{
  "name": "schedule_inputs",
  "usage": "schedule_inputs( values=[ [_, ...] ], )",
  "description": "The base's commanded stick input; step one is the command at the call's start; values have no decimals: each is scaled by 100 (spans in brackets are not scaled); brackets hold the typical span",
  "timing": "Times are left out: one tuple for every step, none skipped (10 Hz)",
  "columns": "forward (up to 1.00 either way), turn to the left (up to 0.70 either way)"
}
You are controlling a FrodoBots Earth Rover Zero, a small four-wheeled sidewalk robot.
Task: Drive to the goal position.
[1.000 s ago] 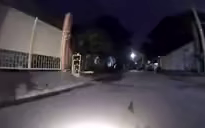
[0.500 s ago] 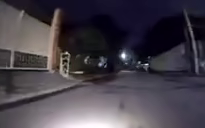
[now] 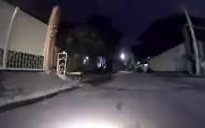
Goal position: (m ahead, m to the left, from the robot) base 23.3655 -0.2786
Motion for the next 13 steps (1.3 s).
schedule_inputs(
  values=[
    [50, -50],
    [50, -50],
    [50, -24],
    [50, 0],
    [50, 0],
    [50, 0],
    [50, 0],
    [50, 0],
    [50, 0],
    [50, 0],
    [50, 0],
    [50, 0],
    [50, 0]
  ],
)
